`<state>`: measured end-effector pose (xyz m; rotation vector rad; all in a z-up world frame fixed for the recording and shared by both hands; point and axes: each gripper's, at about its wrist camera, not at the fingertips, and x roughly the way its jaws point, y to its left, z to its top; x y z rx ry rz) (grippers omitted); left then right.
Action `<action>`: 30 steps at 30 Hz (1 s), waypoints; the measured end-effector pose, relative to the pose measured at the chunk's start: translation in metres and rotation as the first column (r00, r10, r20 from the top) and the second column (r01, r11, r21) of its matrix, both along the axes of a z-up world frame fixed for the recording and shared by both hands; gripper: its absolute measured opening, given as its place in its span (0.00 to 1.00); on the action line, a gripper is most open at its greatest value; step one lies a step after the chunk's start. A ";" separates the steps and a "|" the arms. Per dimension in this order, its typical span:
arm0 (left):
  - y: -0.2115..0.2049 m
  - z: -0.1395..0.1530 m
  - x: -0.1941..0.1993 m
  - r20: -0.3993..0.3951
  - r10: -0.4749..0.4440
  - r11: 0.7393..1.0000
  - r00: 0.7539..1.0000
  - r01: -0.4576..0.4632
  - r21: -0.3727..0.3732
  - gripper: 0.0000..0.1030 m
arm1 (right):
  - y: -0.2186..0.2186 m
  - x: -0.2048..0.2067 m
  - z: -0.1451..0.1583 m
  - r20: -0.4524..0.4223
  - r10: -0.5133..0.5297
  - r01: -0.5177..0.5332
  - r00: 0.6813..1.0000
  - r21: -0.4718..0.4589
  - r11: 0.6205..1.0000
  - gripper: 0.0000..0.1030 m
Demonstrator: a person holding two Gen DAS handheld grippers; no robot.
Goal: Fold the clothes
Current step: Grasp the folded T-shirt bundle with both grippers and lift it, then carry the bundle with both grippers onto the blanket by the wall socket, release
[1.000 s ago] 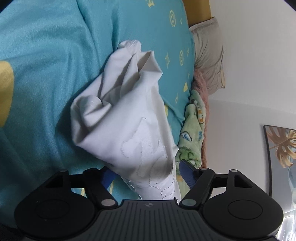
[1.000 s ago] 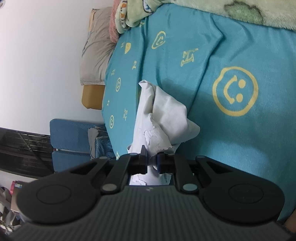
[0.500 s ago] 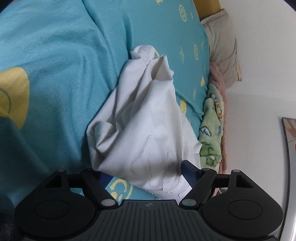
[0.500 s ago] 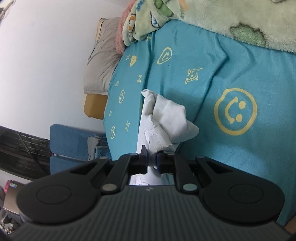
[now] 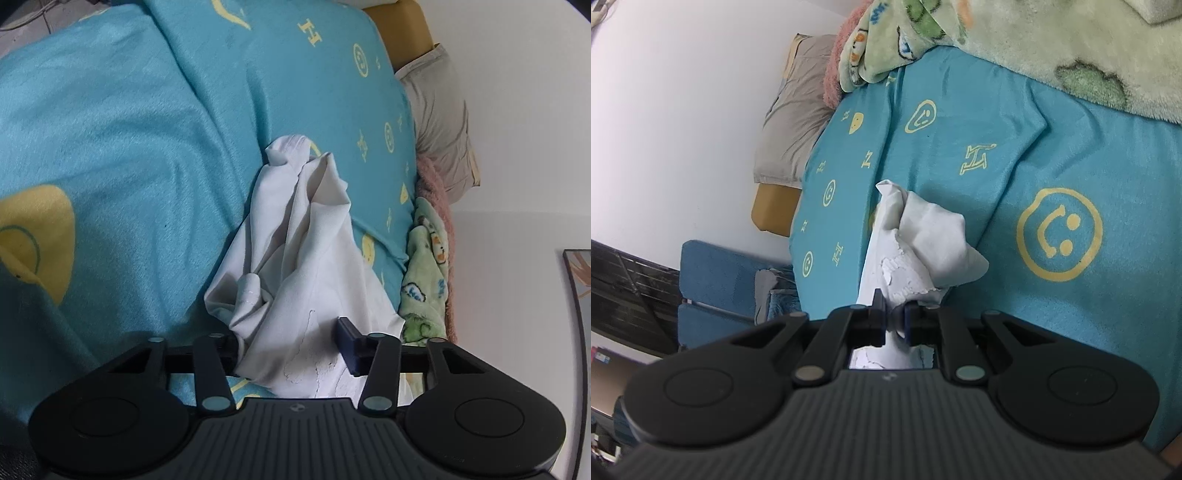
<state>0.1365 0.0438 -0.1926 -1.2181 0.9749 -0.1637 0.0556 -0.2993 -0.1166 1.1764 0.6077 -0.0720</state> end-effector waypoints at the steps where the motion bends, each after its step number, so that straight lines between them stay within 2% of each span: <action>1: 0.000 0.002 0.000 0.010 0.004 1.000 1.000 -0.004 0.002 0.39 | 0.000 -0.001 0.001 0.000 0.000 0.000 1.000 -0.003 1.000 0.12; 3: 0.001 0.009 0.001 0.034 0.008 1.000 0.999 -0.008 0.012 0.24 | 0.001 -0.004 0.003 0.001 -0.001 0.001 1.000 -0.009 1.000 0.12; 6: -0.003 0.032 0.007 0.089 -0.006 1.000 0.996 0.003 0.031 0.16 | 0.002 -0.011 0.014 0.019 -0.007 0.008 1.000 -0.026 1.000 0.12; 12: -0.030 0.104 0.013 0.197 -0.087 0.995 0.976 0.074 0.071 0.13 | -0.012 -0.036 0.063 0.107 -0.042 0.045 0.993 -0.033 0.998 0.12; 15: -0.051 0.140 0.012 0.229 -0.142 0.988 0.963 0.125 0.088 0.13 | -0.033 -0.053 0.087 0.130 -0.057 0.059 0.990 -0.016 0.998 0.12; 19: -0.082 0.170 -0.006 0.239 -0.222 0.974 0.945 0.204 0.096 0.13 | -0.070 -0.072 0.113 0.132 -0.080 0.081 0.988 -0.004 0.997 0.12; 26: -0.194 0.196 0.013 0.214 -0.354 0.933 0.910 0.329 0.145 0.12 | -0.162 -0.068 0.137 0.099 -0.134 0.139 0.986 -0.042 0.989 0.12; 30: -0.284 0.219 0.052 0.244 -0.416 0.908 0.876 0.387 0.158 0.12 | -0.231 -0.044 0.168 0.117 -0.192 0.205 0.975 -0.113 0.972 0.12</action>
